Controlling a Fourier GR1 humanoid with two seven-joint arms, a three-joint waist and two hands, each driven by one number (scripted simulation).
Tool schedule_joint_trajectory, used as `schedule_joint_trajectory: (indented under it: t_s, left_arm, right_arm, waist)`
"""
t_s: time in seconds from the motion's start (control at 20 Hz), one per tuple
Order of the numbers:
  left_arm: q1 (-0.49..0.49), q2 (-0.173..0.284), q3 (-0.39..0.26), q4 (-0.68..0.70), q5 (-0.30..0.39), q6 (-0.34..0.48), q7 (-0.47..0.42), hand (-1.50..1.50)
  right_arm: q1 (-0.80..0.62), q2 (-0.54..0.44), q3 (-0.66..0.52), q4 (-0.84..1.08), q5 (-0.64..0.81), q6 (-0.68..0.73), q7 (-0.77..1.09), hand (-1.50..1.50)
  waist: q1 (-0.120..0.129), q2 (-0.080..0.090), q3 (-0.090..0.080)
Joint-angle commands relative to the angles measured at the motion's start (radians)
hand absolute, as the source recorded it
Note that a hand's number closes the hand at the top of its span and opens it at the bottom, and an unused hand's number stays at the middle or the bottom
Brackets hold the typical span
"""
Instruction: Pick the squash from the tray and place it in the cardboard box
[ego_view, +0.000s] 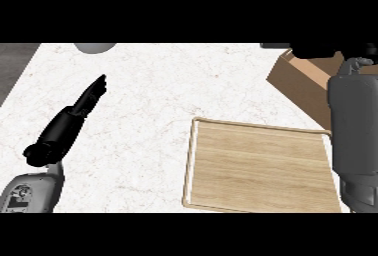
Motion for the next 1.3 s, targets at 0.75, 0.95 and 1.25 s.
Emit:
schedule_joint_trajectory:
  t_s: [0.75, 0.95, 1.25]
  left_arm:
    - [-0.001, -0.034, -0.015, -0.011, -0.018, 0.009, 0.002, 0.00]
    - [-0.016, -0.038, -0.028, 0.006, -0.028, 0.006, 0.004, 0.00]
    - [-0.024, -0.018, 0.001, 0.006, -0.012, -0.010, 0.001, 0.00]
  right_arm:
    - [-0.054, -0.449, -0.076, 0.720, 0.000, 0.190, -0.283, 1.50]
    - [-0.106, -0.529, -0.053, 0.850, 0.041, 0.264, -0.282, 1.50]
    - [-0.114, -0.528, -0.057, 0.908, -0.015, 0.307, -0.517, -1.50]
  waist:
    - [0.024, 0.011, 0.001]
    - [0.035, 0.016, 0.002]
    - [0.024, 0.010, 0.002]
